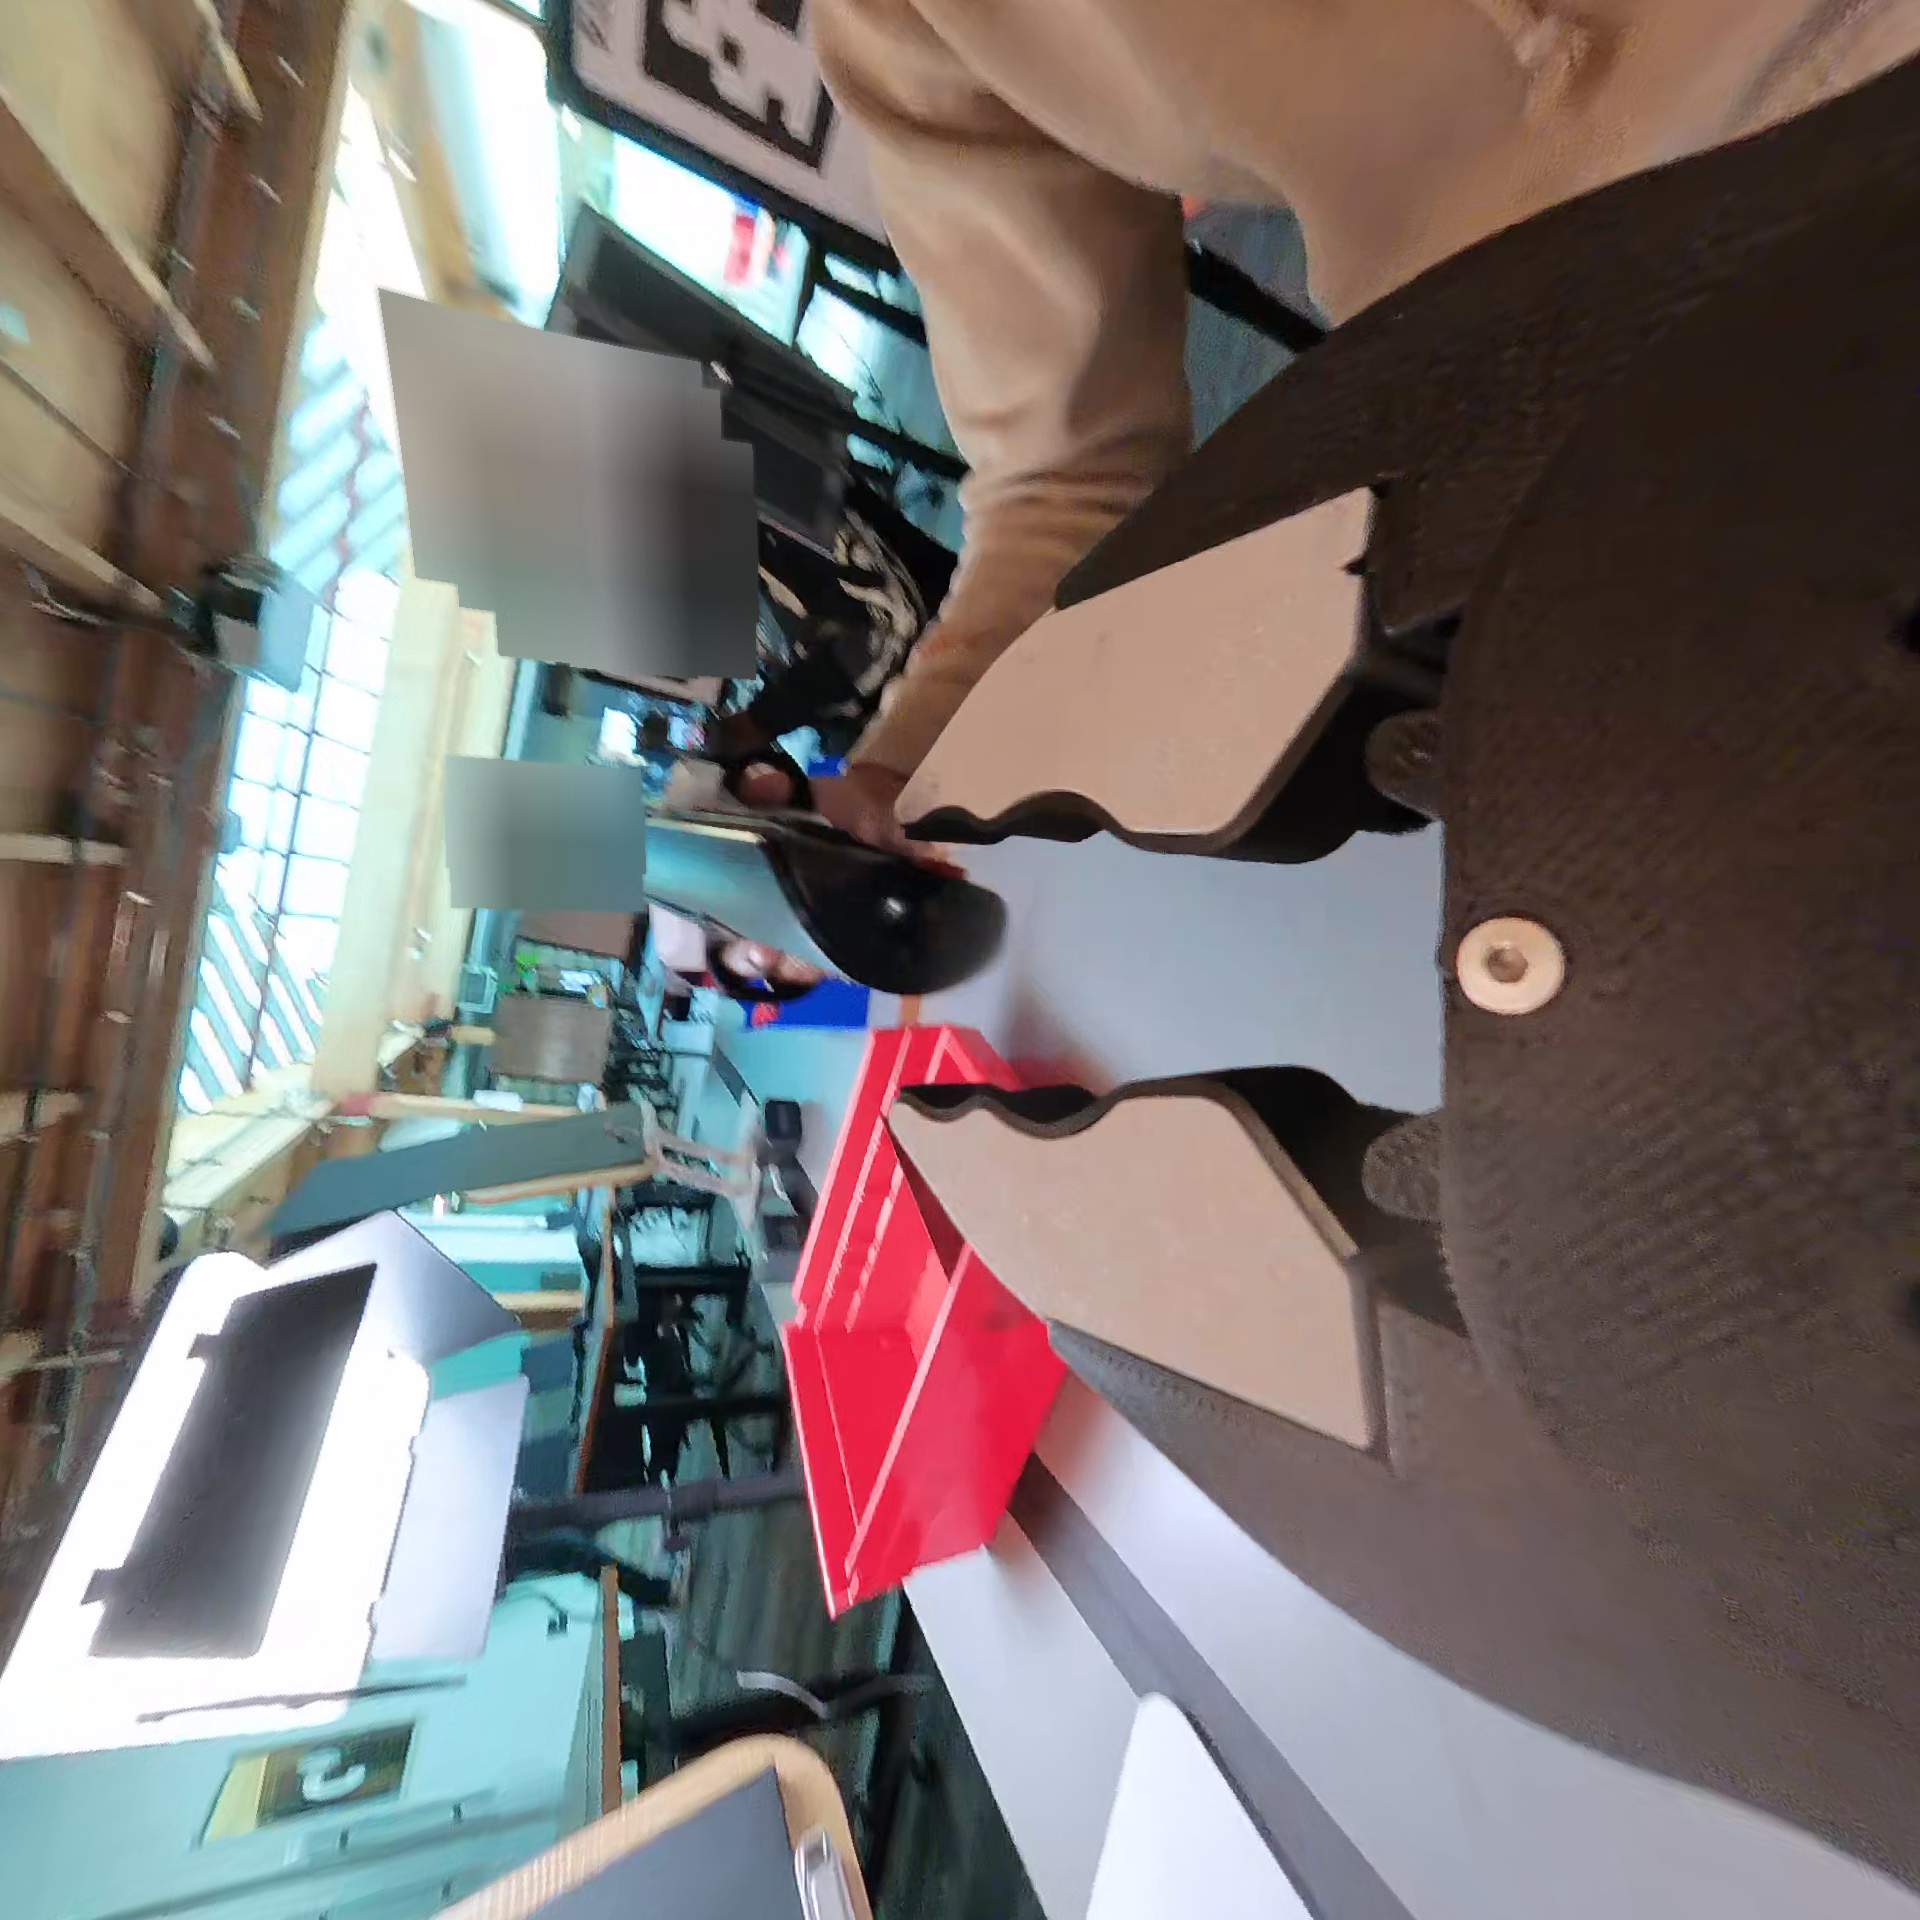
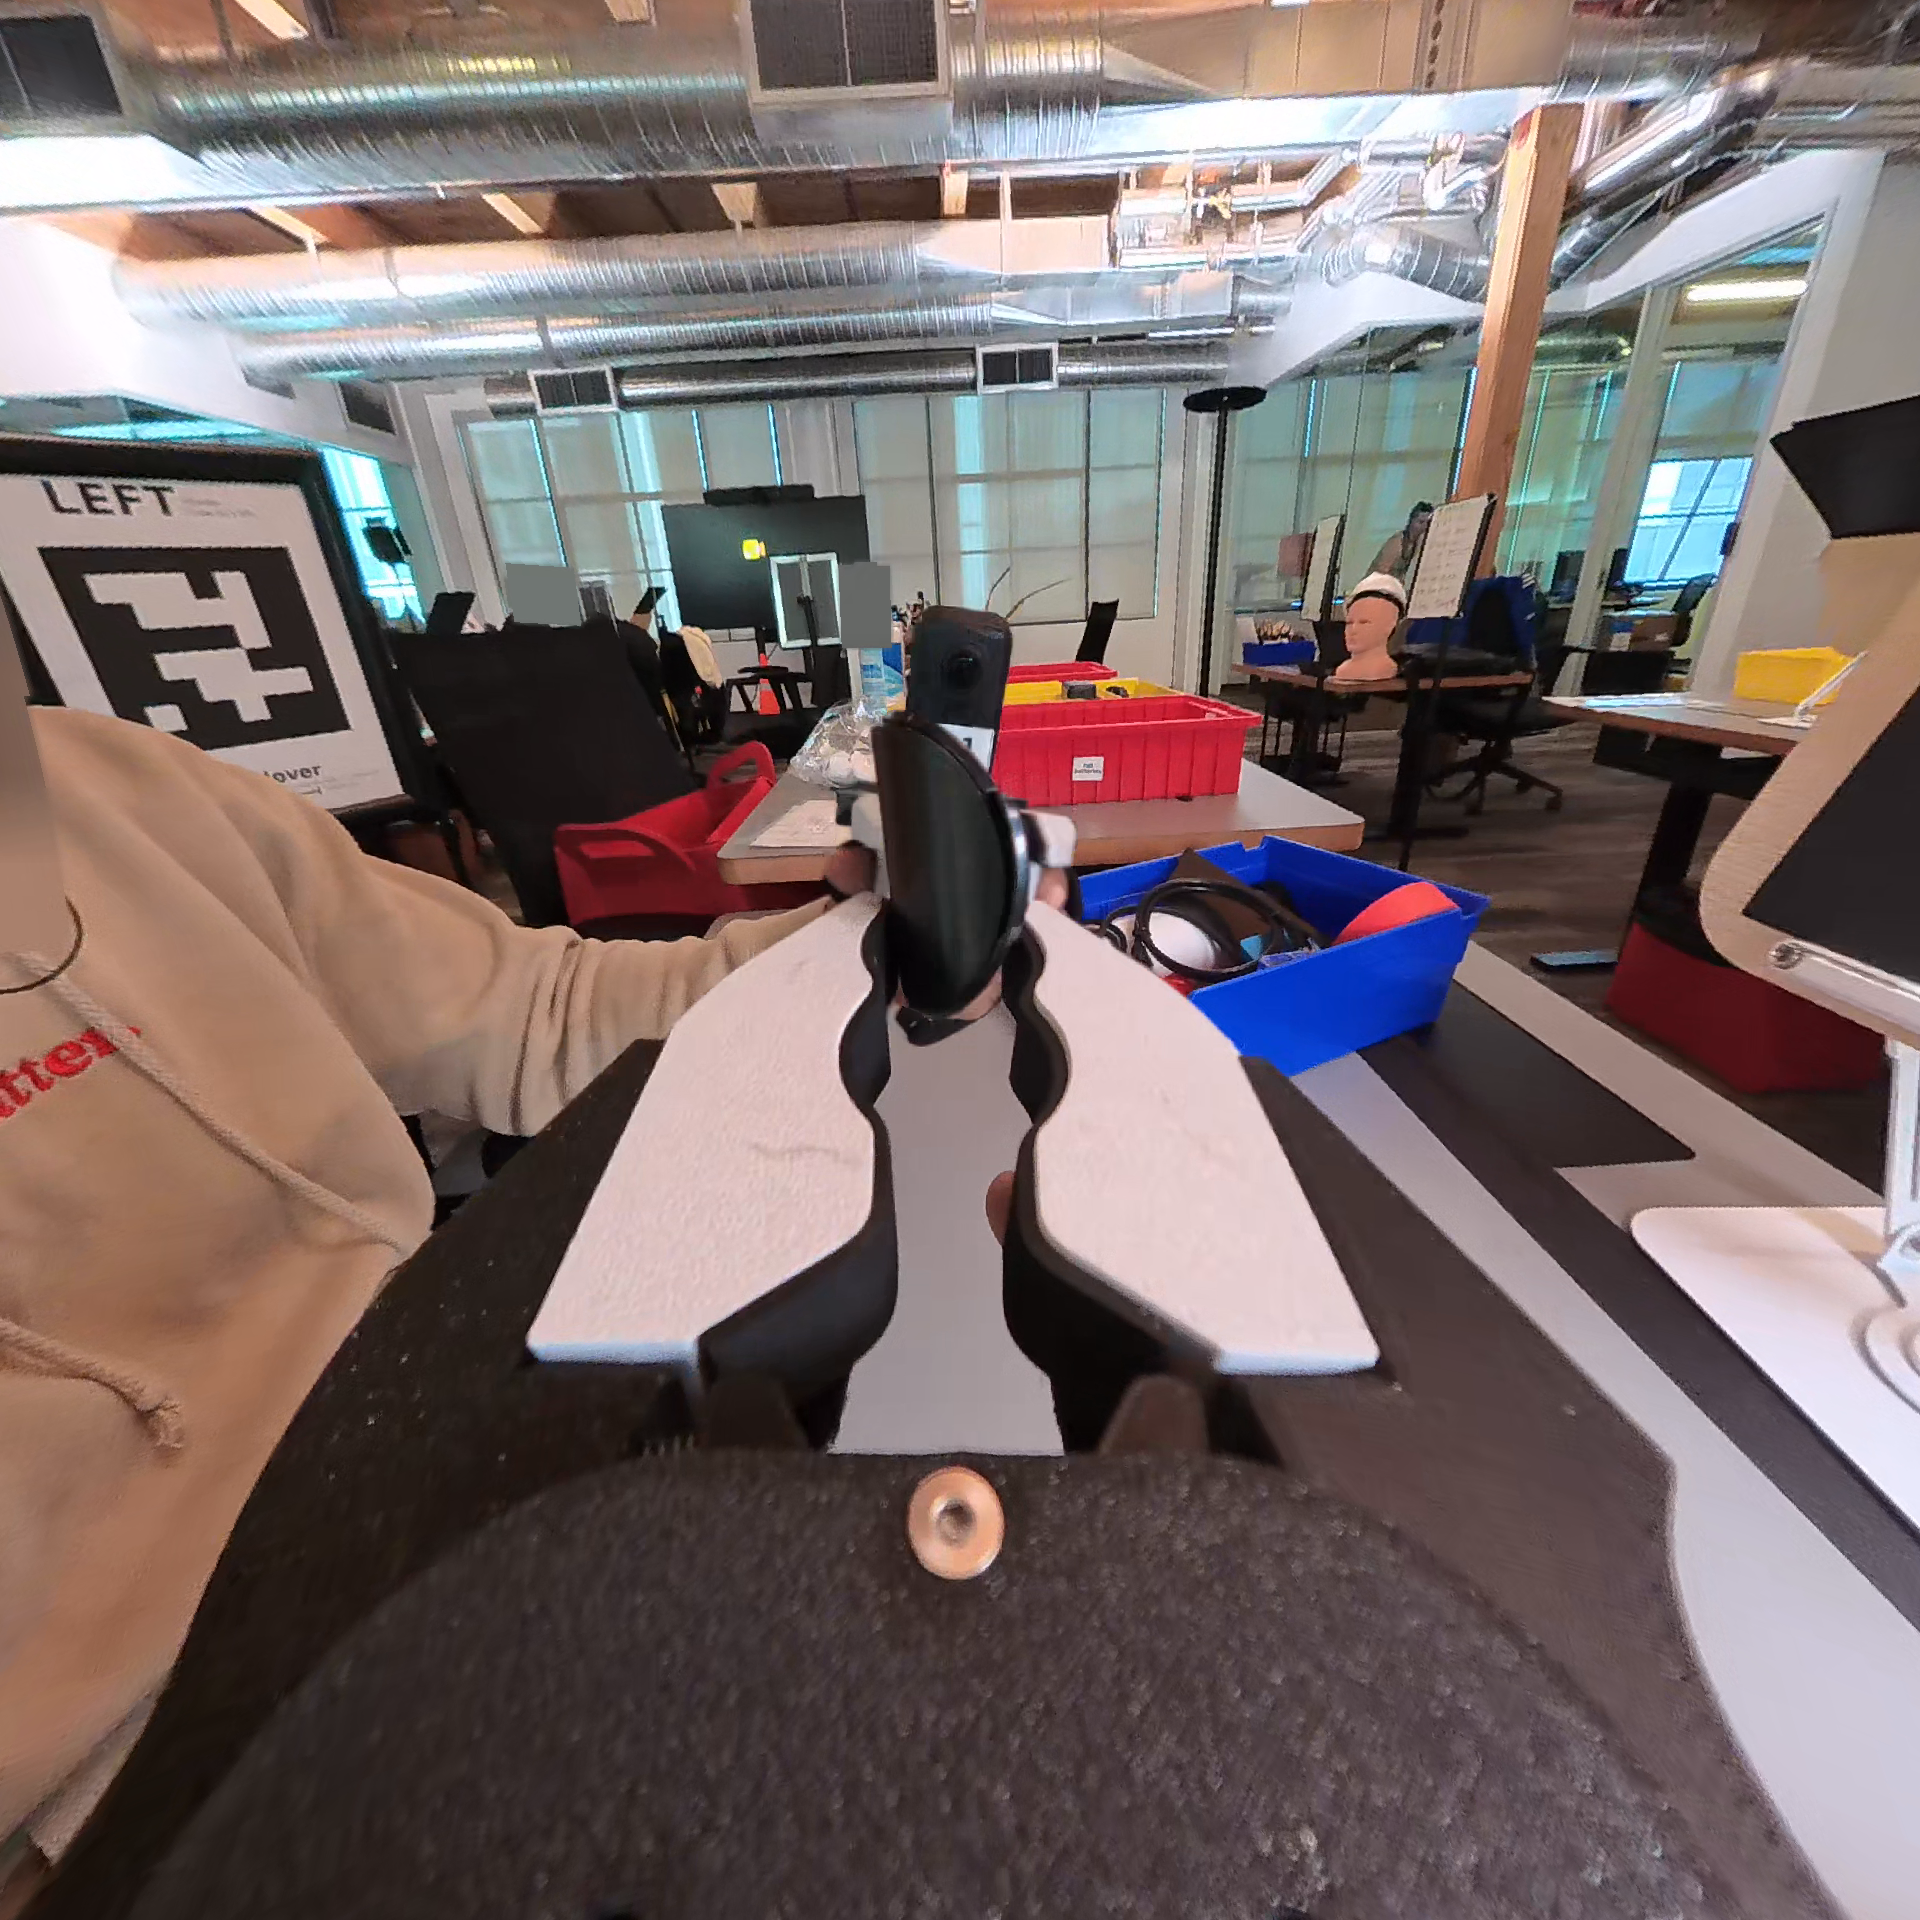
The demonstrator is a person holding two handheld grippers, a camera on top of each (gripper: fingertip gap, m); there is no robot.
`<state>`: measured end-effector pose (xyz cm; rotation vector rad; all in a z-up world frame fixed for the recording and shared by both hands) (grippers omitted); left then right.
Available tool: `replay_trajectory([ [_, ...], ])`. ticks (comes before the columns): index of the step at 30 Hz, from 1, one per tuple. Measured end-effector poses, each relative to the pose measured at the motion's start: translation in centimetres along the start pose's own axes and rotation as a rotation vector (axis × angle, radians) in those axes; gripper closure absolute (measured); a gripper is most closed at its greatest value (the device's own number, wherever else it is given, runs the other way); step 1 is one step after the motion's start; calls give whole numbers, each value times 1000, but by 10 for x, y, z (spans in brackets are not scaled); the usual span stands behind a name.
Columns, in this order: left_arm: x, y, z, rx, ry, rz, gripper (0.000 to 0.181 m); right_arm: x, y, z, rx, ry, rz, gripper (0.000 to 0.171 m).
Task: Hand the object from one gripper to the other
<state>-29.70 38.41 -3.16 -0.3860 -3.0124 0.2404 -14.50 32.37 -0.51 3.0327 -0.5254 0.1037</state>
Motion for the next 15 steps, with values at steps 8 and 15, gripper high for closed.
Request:
replay_trajectory([
  [8, 19, 8, -3, -136, 120, -189, 133, 30, 10, -20, 124, 52, 126, 152],
  [15, -18, -19, 19, -443, 440, -312, 129, -8, 22, 2, 218, 289, 135, 152],
])
Point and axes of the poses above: each gripper's, where its closed fingertips meet, x back along the fingers, z out of its underside, y = z × x across the jaws, the point moved 3 cm from there along x, back along the fingers, and after that the axes turned 14 degrees about y, right-handed, at the moved point
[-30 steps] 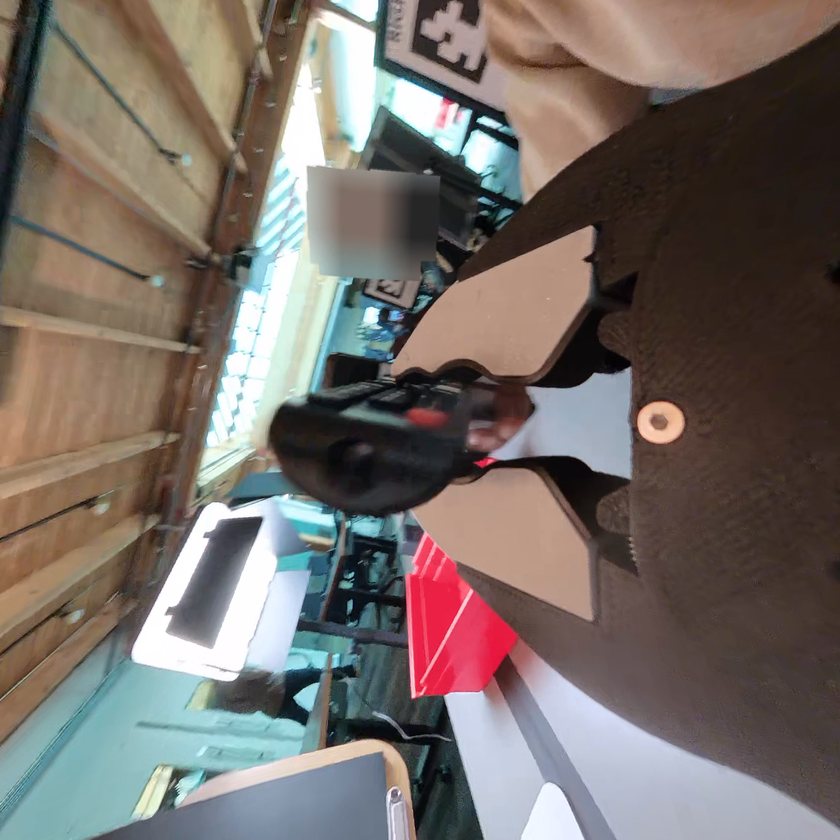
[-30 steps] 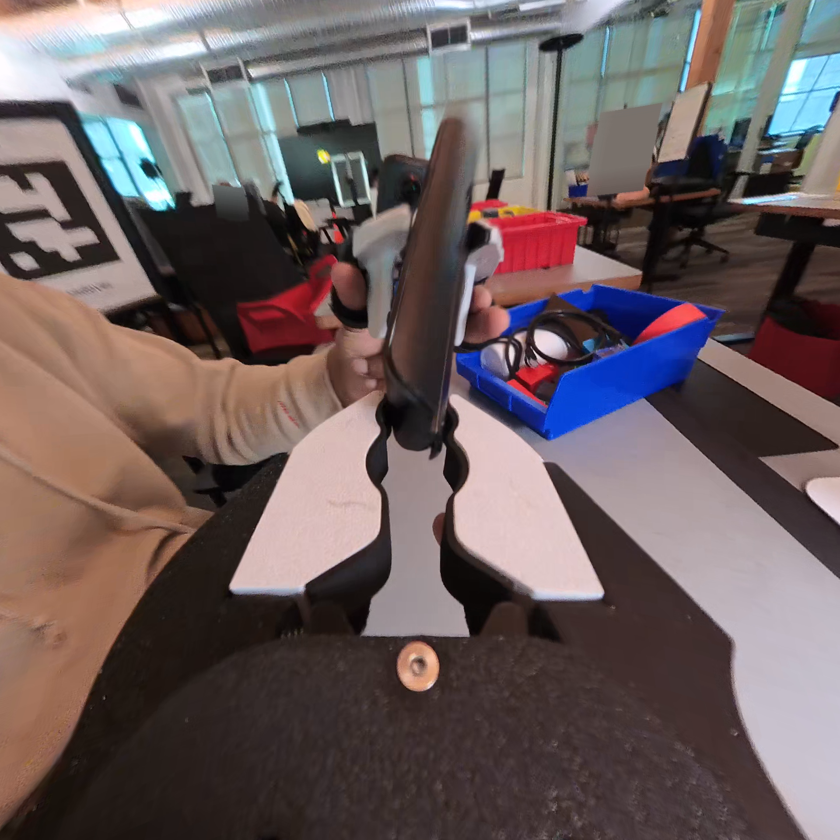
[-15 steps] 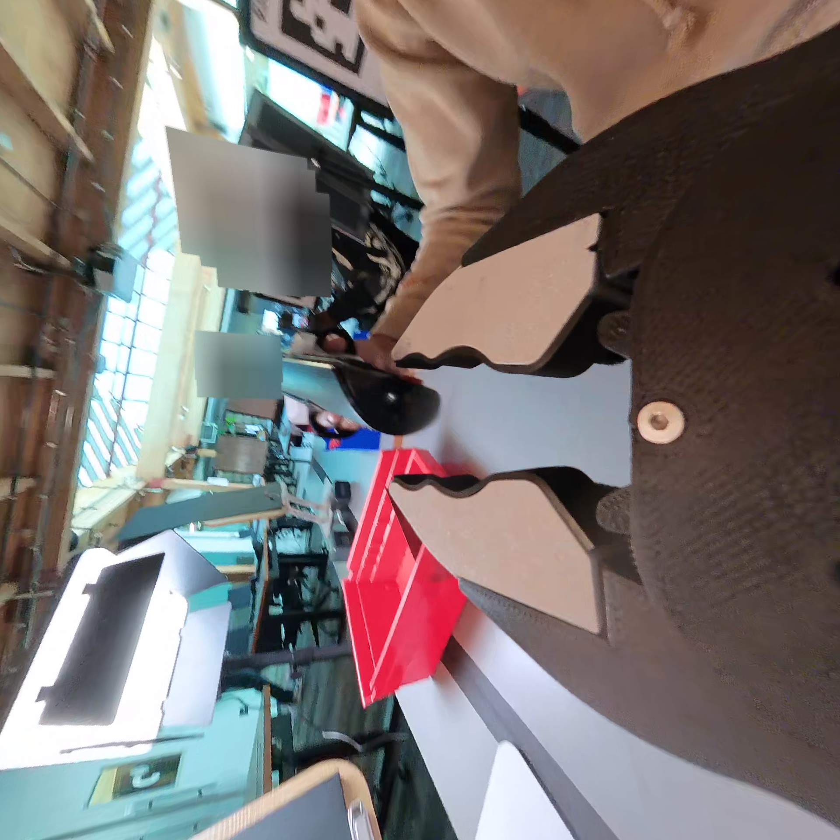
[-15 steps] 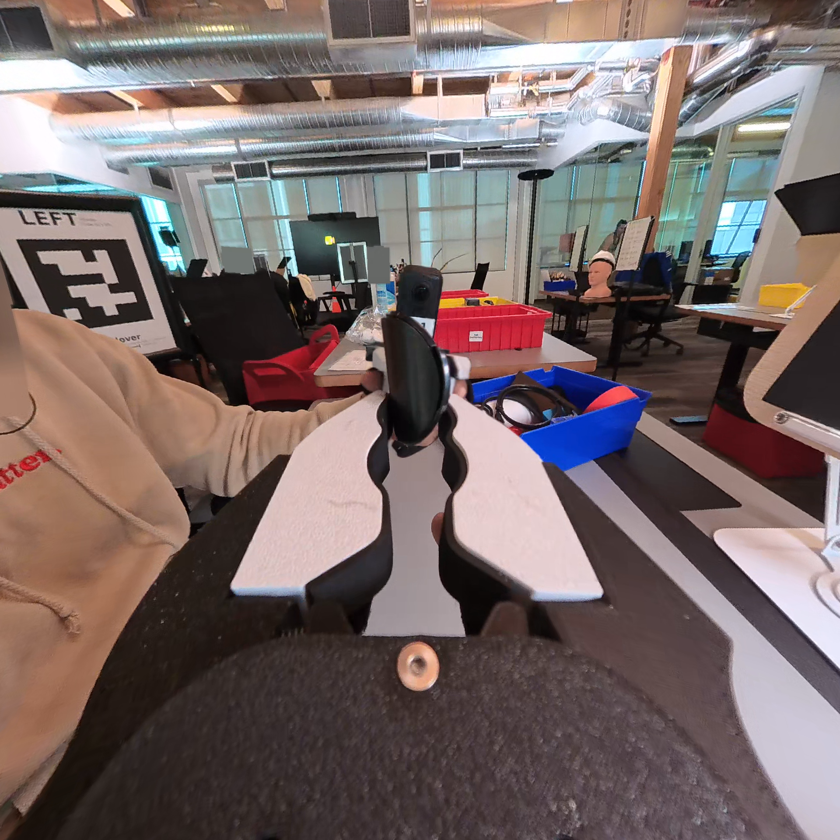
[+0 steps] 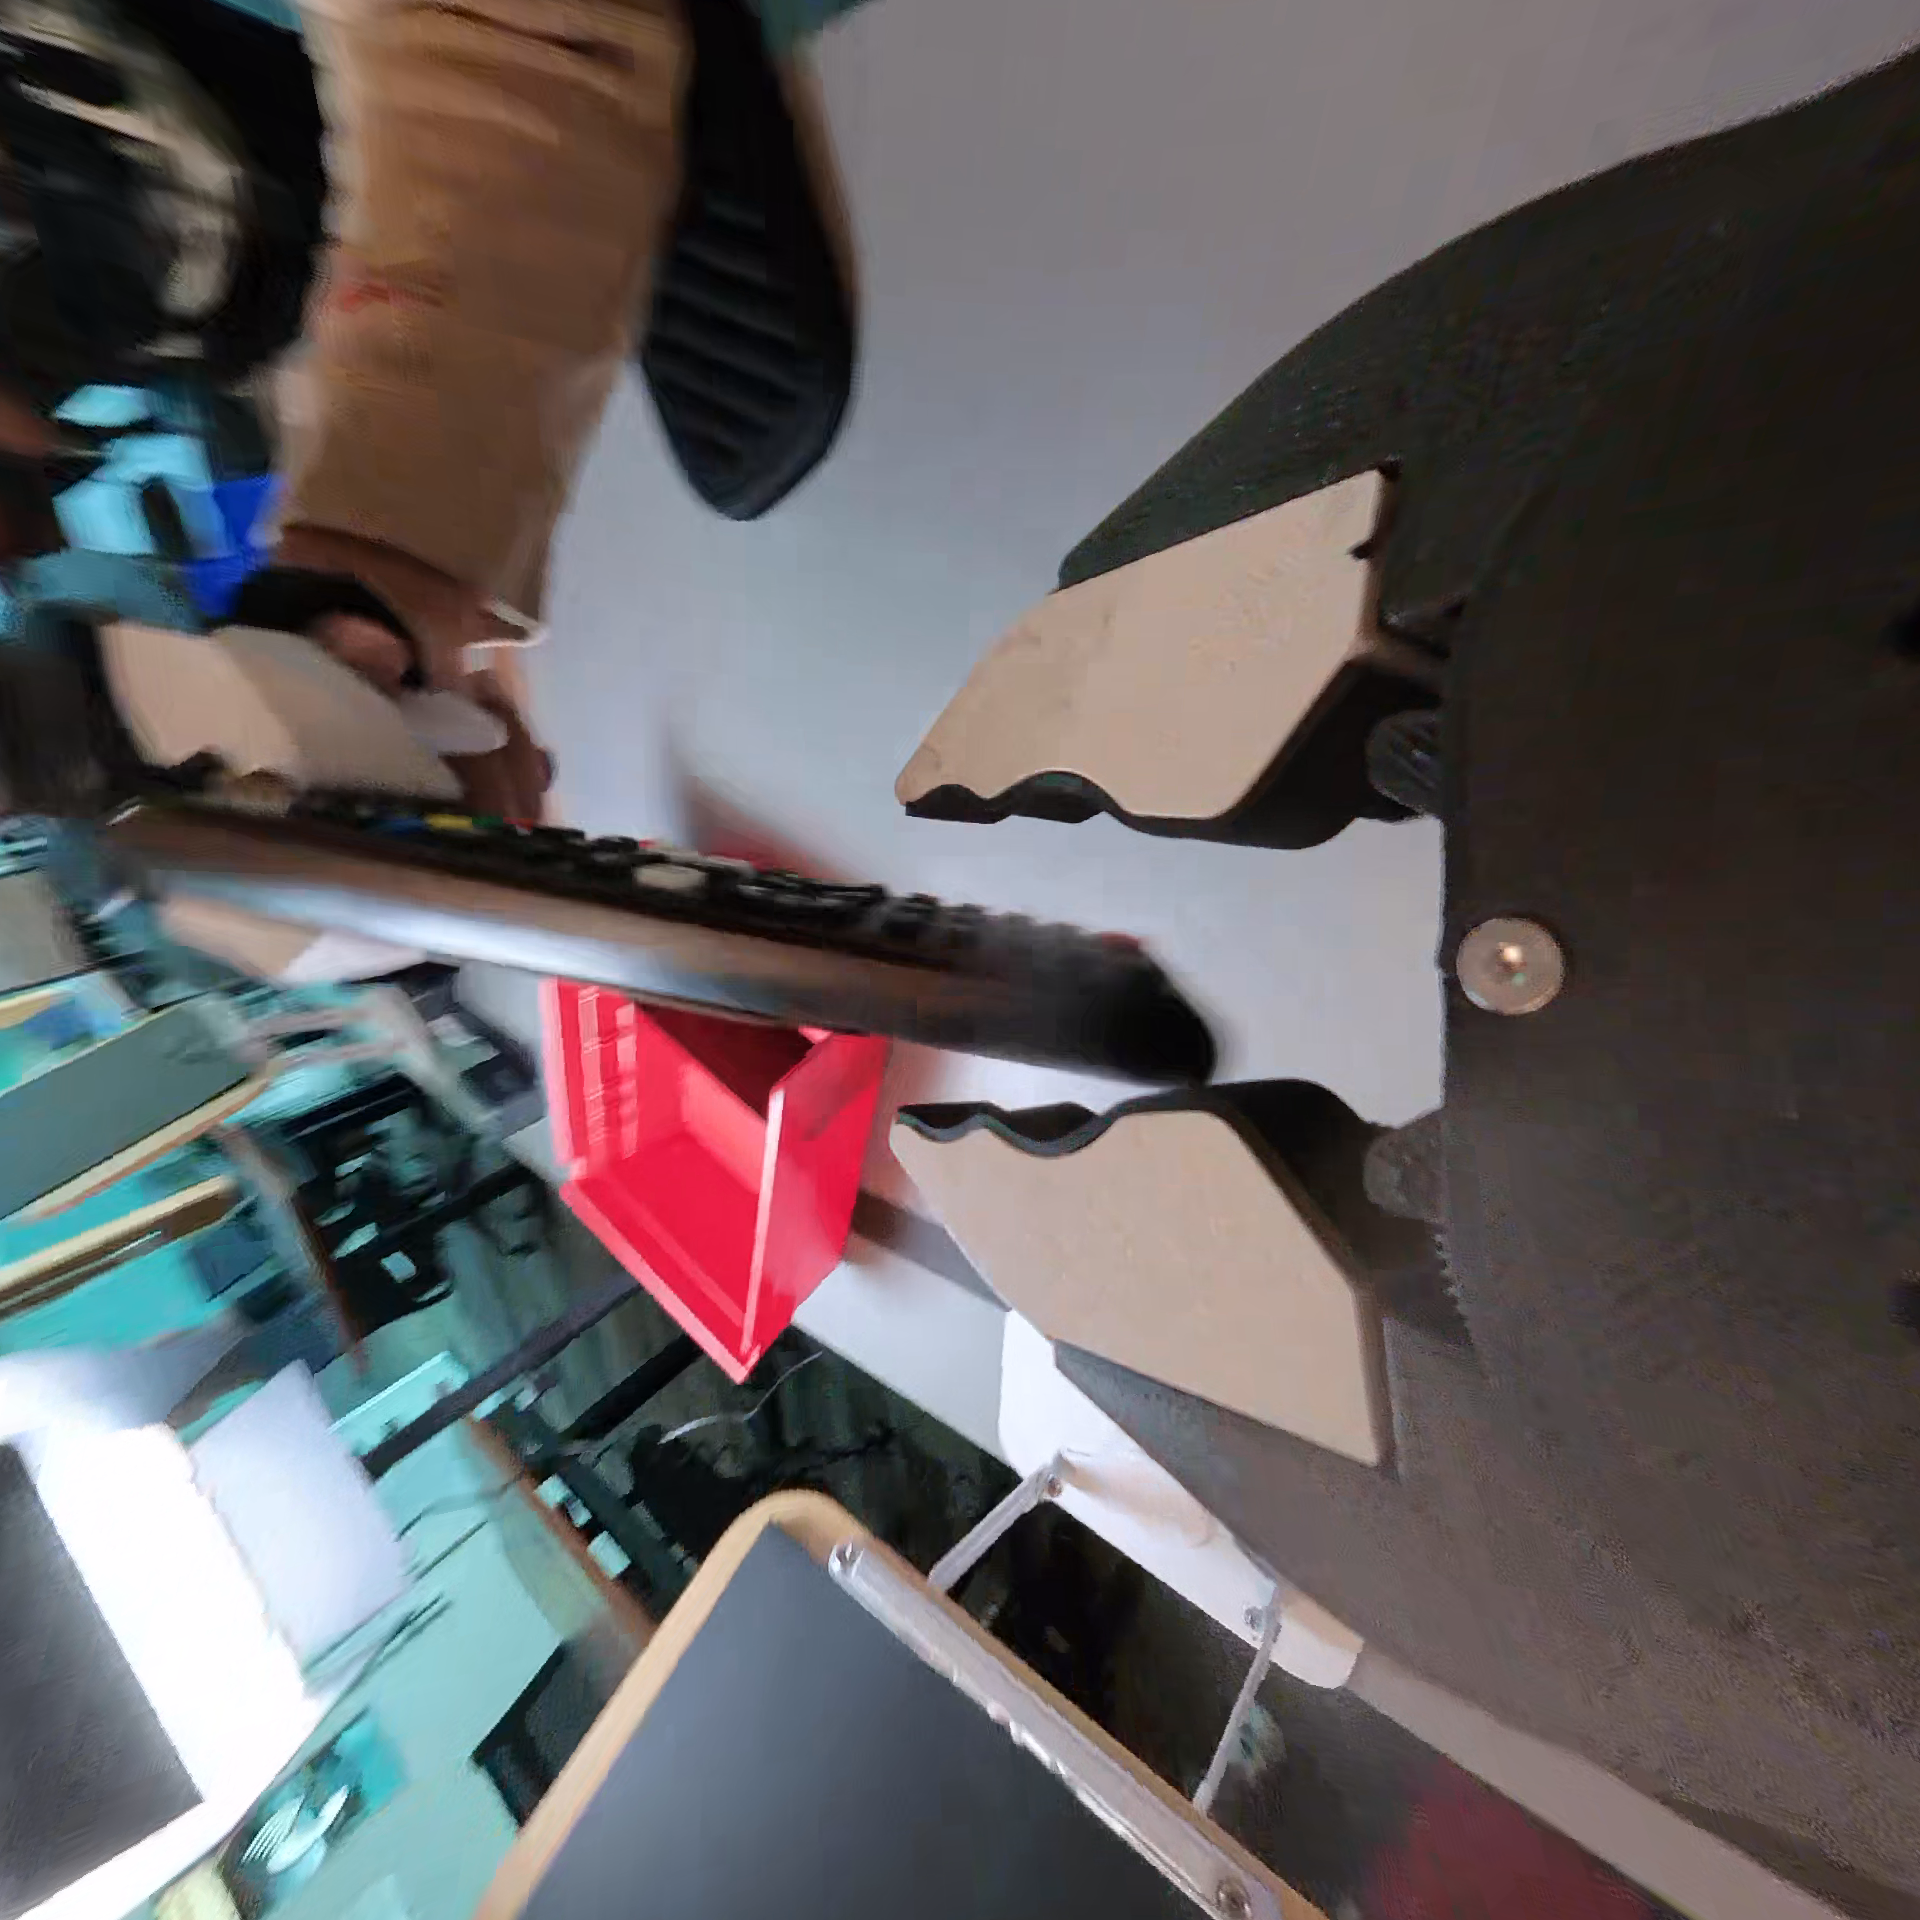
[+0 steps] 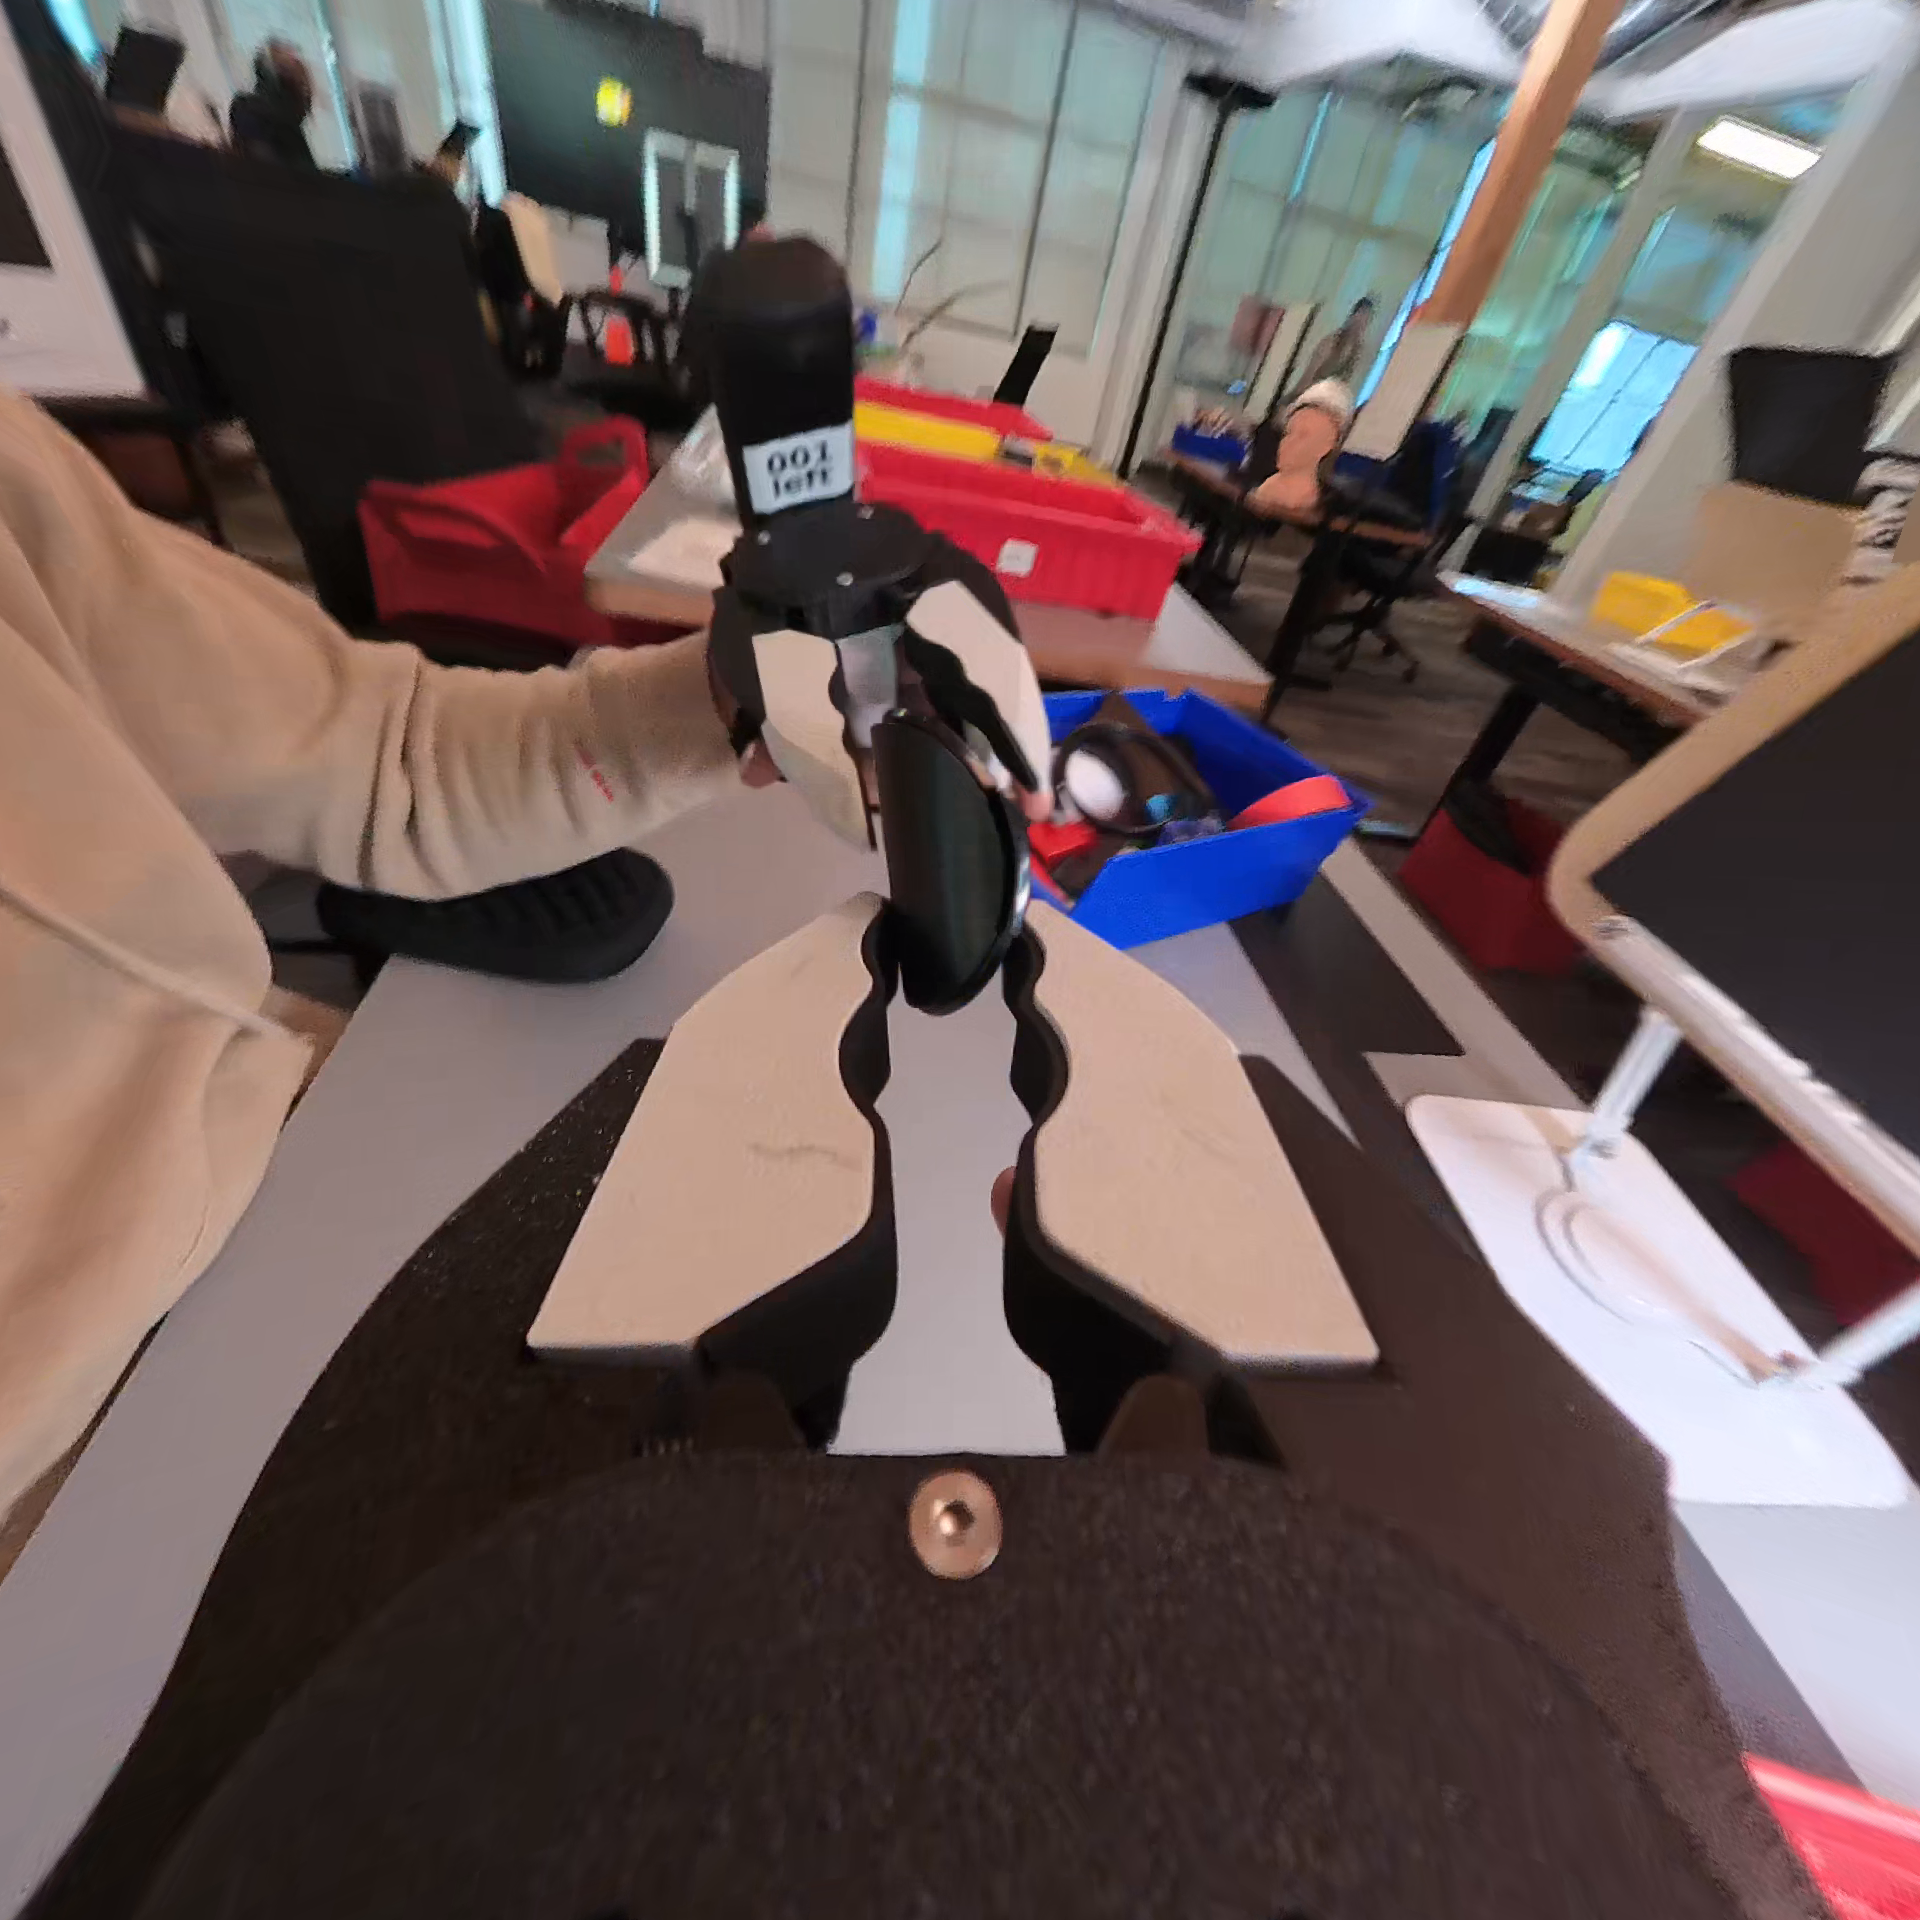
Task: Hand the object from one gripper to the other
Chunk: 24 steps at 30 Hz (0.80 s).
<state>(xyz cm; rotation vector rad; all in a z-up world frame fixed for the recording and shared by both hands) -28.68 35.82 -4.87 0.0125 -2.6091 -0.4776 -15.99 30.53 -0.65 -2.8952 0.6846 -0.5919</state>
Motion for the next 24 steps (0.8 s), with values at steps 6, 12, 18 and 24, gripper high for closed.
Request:
replay_trajectory([
  [6, -46, -24, 28, -87, 194, 49, 155, -45, 18, 6, 1, 90, -74, 153],
  [12, -52, -18, 27, 131, 64, 175, 159, -37, -11, 1, 39, 172, 296, 121],
  [18, -57, -20, 28, 161, 94, 185, 159, -39, -4, -9, 285, 285, 531, 104],
  [24, -63, -18, 40, 200, 156, 182, 160, -56, -5, 8, 421, 460, 639, 105],
])
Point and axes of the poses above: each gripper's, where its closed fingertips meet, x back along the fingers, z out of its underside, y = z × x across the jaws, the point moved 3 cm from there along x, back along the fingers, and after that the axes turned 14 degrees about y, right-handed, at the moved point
